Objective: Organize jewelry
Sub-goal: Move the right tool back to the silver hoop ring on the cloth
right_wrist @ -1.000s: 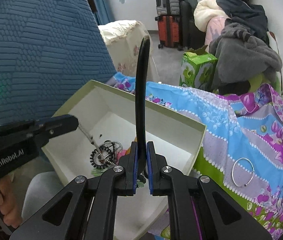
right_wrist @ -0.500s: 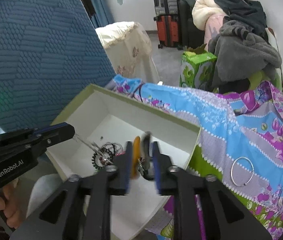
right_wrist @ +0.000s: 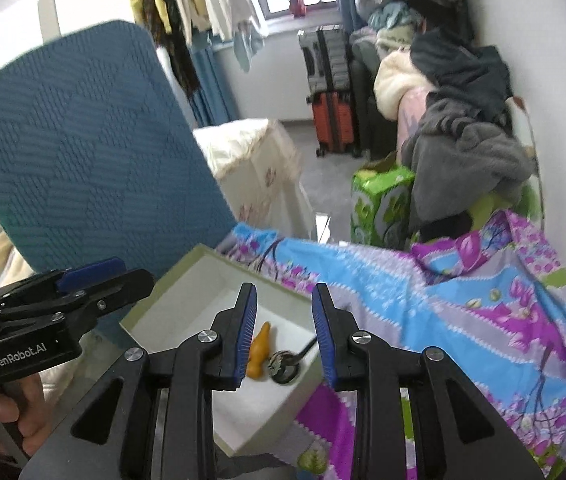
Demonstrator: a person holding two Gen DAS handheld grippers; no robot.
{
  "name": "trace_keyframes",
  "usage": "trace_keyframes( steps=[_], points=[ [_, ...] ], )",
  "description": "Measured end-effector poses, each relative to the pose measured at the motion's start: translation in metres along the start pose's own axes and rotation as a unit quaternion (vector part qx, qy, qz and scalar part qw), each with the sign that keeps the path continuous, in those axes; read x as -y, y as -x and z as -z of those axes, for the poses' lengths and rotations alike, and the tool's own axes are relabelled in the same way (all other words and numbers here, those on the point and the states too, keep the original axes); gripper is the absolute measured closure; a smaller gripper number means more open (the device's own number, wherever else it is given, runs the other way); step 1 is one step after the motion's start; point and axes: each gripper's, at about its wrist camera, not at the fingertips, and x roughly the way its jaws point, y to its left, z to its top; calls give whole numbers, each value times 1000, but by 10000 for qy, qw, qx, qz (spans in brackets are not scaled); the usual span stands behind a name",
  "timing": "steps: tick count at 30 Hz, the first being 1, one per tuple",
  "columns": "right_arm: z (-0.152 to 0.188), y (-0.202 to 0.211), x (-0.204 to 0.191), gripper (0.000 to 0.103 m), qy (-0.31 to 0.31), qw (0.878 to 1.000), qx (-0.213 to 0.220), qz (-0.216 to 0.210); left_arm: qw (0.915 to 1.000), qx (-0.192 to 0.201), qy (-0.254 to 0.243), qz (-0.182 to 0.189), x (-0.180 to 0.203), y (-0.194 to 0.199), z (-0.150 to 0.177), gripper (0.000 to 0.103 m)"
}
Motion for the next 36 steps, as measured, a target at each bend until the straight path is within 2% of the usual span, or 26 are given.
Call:
trace_keyframes(
  steps=[6, 12, 19, 27, 29, 32, 35, 36],
  points=[
    [1, 32, 28, 76, -81, 9992, 347, 205, 9998, 109, -126, 134, 32, 3, 0, 49],
    [18, 34, 68, 75, -225, 9977, 382, 518, 9995, -10, -194, 268, 56, -9, 13, 49],
    [52, 2, 116, 75, -349, 9958, 57, 849, 9989, -259, -230, 328, 71, -28, 30, 49],
    [88, -48, 143, 72, -437, 9933, -468, 966, 9975, -591, -172, 347, 77, -57, 43, 49],
    [95, -58, 148, 68, -457, 9927, -569, 961, 9971, -664, -167, 342, 77, -62, 45, 49],
    [101, -70, 150, 53, -402, 9918, -678, 1004, 9963, -782, -144, 340, 80, -72, 49, 49],
    [108, -83, 154, 49, -352, 9911, -782, 1023, 9954, -897, -169, 302, 83, -85, 51, 49],
    [110, -87, 156, 44, -341, 9908, -813, 1027, 9952, -921, -172, 295, 83, -88, 52, 49]
  ],
)
